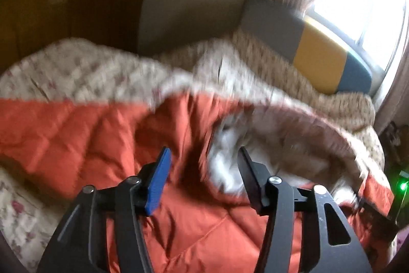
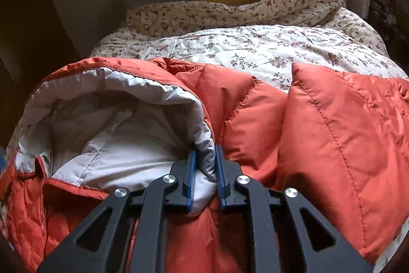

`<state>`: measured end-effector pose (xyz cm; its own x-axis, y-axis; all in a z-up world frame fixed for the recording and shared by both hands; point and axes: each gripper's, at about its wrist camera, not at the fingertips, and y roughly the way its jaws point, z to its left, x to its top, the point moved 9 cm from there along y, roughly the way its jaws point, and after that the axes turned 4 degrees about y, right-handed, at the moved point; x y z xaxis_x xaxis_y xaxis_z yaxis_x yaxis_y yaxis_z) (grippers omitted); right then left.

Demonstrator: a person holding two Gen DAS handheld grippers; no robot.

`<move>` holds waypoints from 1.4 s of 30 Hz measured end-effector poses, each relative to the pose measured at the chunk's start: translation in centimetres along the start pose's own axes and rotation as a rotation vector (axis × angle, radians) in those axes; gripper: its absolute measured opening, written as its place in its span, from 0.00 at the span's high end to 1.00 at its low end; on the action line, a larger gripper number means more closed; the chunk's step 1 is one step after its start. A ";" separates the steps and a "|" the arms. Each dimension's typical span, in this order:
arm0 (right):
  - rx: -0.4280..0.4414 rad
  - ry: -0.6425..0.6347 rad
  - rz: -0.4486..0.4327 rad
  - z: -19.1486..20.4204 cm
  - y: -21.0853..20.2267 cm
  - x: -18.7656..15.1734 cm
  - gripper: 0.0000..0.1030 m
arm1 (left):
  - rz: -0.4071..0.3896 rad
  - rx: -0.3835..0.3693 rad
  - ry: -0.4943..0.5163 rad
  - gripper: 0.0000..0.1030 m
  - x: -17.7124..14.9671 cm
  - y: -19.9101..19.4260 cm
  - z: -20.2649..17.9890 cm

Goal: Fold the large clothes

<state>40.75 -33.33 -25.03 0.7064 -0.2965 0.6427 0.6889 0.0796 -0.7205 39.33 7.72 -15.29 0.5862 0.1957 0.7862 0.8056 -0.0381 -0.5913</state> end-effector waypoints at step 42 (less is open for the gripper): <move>0.065 -0.111 0.043 9.2 5.7 2.5 0.71 | 0.154 -0.123 0.172 0.63 -2.7 12.3 -9.1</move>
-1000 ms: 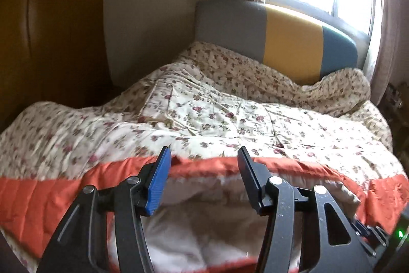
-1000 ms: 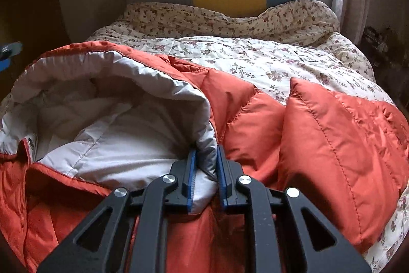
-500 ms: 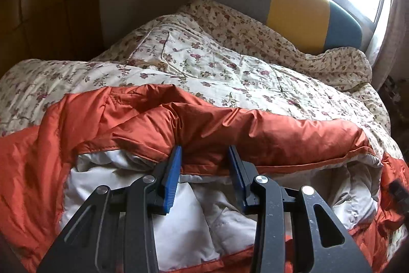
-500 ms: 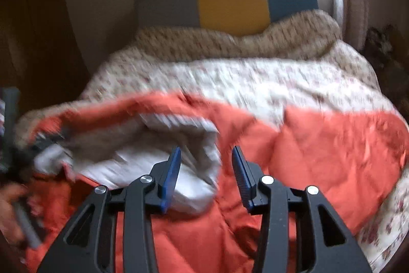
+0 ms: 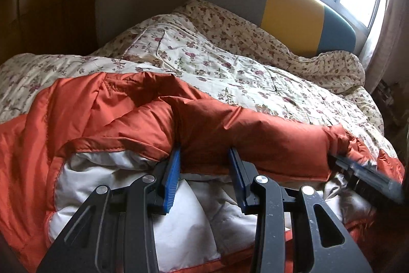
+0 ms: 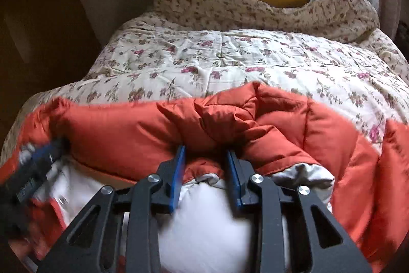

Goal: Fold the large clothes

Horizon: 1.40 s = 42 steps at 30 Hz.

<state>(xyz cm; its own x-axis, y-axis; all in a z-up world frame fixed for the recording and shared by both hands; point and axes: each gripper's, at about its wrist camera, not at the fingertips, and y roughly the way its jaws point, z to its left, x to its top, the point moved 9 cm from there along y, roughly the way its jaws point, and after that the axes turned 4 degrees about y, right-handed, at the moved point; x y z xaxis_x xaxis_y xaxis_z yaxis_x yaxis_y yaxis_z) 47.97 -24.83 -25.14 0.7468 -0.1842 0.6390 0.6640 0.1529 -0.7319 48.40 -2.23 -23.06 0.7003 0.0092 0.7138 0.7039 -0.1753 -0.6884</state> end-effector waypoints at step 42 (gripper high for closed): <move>-0.076 0.042 -0.077 -3.8 -3.1 -0.9 0.61 | 0.015 0.161 0.042 0.30 1.6 -1.1 3.0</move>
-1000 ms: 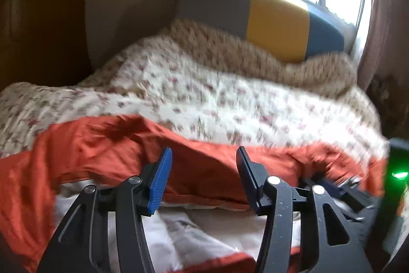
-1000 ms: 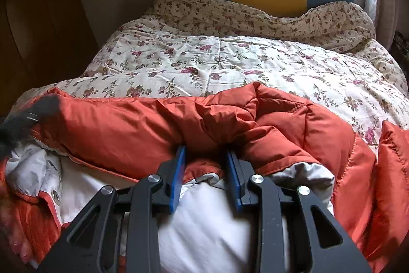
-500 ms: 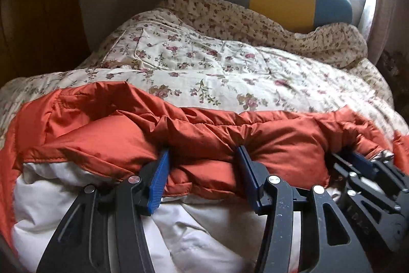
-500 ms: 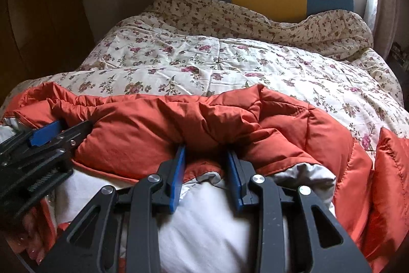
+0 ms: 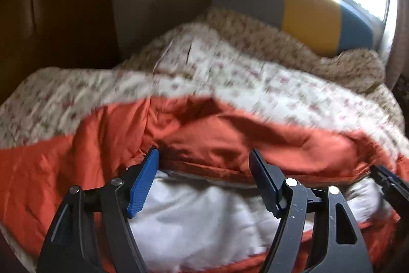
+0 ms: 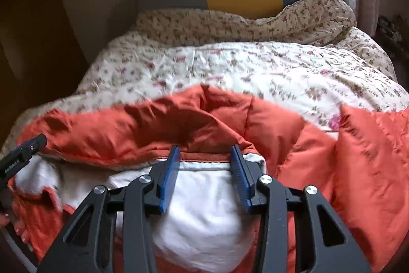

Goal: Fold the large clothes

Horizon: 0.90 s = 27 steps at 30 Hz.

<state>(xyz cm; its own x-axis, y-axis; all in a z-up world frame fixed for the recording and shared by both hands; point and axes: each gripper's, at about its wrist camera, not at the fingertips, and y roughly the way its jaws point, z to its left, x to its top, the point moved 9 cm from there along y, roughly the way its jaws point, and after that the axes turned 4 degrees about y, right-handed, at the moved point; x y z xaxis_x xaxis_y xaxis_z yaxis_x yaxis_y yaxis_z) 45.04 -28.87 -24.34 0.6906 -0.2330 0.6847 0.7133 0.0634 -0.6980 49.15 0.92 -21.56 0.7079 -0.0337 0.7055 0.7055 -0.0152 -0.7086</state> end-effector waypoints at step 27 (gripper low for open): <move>-0.118 0.023 0.045 -3.7 -9.2 -6.8 0.40 | -0.135 0.022 -0.324 0.08 -6.6 -12.5 12.7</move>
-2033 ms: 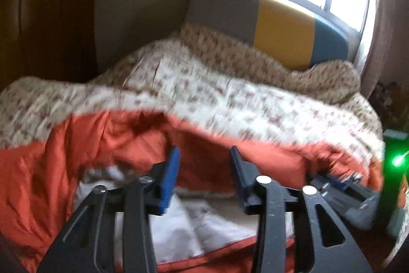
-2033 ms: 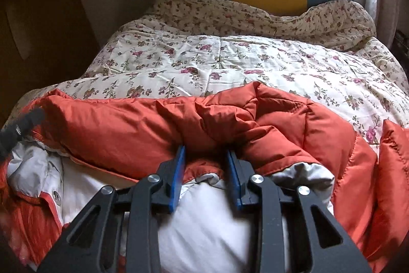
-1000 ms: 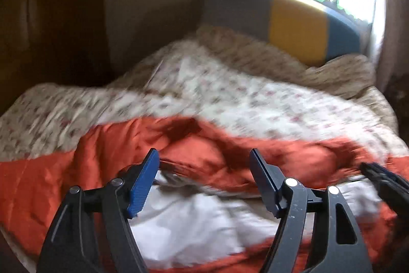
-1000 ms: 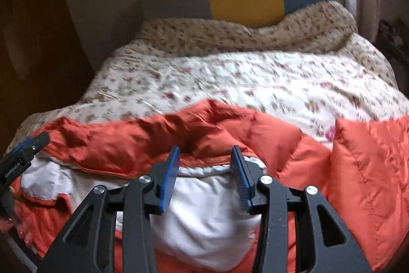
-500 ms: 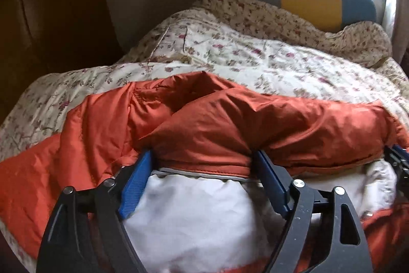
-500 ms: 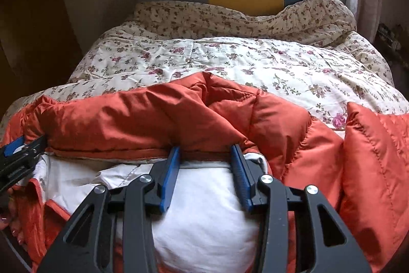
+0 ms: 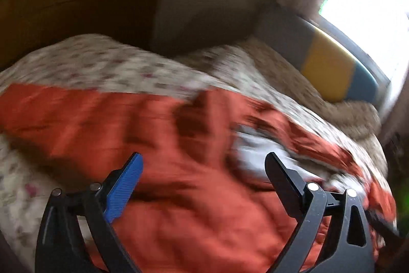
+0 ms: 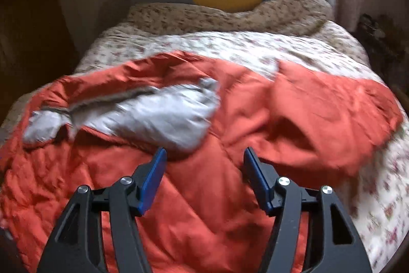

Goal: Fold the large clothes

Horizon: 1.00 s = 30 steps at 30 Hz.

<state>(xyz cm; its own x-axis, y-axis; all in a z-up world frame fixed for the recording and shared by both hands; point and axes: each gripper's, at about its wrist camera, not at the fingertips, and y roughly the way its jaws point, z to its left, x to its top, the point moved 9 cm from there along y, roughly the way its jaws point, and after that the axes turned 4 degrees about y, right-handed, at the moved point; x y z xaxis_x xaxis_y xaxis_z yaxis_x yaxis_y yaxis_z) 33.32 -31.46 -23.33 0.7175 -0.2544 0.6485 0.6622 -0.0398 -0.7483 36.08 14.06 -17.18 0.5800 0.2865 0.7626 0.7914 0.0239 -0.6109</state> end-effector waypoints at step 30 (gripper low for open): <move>-0.104 -0.050 -0.018 0.1 1.4 -1.7 0.34 | -0.022 0.312 -0.688 0.66 0.7 1.1 32.6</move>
<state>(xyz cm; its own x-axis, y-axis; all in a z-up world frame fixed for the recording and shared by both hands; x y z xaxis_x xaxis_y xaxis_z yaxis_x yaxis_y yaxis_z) 33.03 -31.03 -25.43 0.7174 -0.2046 0.6659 0.6506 -0.1449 -0.7455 31.06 45.48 -24.20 0.2326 0.8136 0.5329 0.6502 0.2774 -0.7073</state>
